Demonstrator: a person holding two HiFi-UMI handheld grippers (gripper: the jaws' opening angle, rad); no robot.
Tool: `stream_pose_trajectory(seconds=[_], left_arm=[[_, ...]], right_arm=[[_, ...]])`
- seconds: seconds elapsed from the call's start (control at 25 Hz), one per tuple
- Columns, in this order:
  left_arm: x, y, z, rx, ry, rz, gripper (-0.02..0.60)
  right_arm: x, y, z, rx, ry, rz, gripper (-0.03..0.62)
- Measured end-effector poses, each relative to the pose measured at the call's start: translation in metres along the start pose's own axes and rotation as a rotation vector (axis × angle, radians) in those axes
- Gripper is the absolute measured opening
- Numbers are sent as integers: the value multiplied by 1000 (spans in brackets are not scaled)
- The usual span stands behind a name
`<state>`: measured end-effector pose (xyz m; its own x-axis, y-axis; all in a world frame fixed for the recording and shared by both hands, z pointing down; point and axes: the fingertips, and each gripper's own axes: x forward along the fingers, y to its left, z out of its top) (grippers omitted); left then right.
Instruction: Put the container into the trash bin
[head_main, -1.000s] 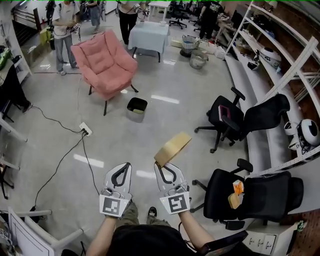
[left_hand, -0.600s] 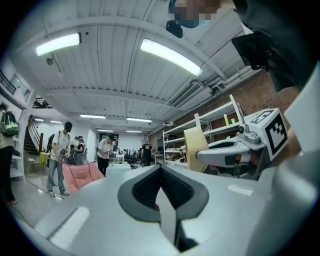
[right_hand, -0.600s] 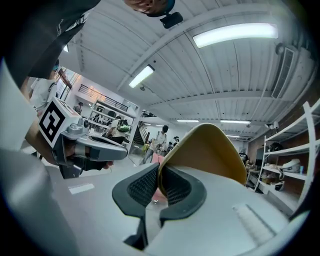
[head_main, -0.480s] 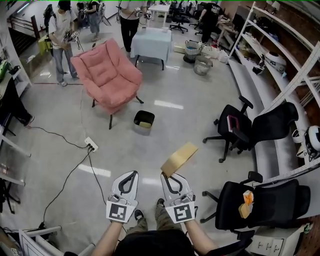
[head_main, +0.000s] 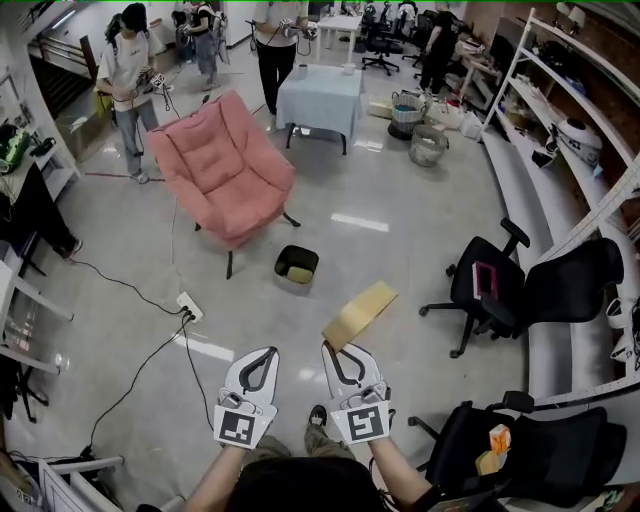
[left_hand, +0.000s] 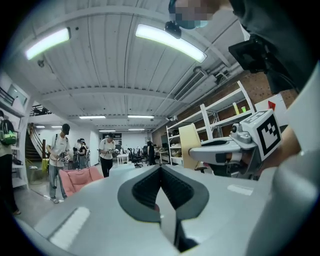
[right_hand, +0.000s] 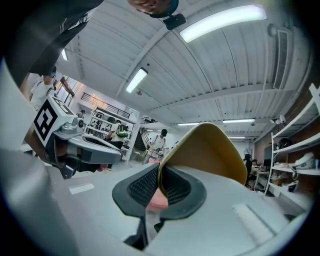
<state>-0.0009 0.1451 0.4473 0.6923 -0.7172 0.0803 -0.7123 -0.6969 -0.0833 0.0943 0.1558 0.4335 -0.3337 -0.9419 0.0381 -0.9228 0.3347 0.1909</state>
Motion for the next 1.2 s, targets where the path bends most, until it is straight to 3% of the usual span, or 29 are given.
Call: stream_pose_trajectory(seconds=[0.48, 1.2], left_arm=[[67, 33, 0, 18, 22, 41, -6], [164, 210, -2, -74, -75, -33, -6]], right_arm=[[63, -47, -26, 41, 2, 32, 29], [238, -55, -2, -75, 90, -66, 29]])
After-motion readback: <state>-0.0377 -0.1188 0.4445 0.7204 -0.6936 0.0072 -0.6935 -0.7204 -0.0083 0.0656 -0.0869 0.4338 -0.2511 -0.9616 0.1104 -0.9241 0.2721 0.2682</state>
